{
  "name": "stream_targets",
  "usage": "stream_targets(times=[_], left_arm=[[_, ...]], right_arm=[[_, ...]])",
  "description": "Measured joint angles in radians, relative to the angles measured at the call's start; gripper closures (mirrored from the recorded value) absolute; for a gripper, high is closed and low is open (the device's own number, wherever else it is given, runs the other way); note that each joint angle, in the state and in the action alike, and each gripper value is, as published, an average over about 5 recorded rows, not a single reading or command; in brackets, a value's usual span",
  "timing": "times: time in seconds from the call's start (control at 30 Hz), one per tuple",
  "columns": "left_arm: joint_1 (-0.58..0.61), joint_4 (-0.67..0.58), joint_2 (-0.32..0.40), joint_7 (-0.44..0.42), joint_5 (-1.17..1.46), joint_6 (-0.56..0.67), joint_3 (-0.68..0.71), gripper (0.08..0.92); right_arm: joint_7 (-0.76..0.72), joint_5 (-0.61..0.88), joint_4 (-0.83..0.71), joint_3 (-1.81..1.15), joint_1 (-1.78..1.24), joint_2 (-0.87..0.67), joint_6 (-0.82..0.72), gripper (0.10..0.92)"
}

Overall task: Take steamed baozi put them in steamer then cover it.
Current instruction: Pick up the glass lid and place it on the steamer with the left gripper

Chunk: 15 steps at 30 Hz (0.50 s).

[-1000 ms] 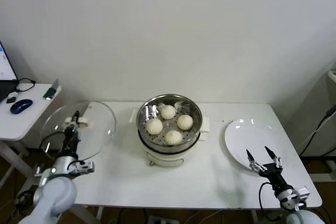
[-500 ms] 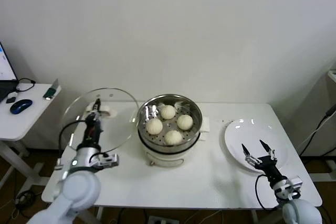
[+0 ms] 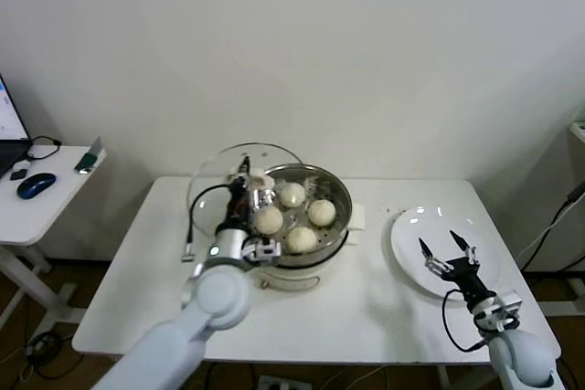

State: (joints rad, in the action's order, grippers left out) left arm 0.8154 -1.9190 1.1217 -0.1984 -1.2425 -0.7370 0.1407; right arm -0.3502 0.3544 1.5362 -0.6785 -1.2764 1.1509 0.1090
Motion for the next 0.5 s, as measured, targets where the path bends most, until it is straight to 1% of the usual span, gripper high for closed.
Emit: stream_targets(times=[0.3,0.5], left_arm=[[-0.053,0.125,0.140,-0.025,-0.046,0.000,0.056,0.850],[-0.059,0.189,0.210,-0.032,-0.071,0.000,0.077,0.850]], right_arm=[[0.000,-0.014,-0.014,0.001,0.015,0.002,0.004,0.203],[0.000,-0.022,-0.024,0.001,0.025,0.008,0.008,0.203]])
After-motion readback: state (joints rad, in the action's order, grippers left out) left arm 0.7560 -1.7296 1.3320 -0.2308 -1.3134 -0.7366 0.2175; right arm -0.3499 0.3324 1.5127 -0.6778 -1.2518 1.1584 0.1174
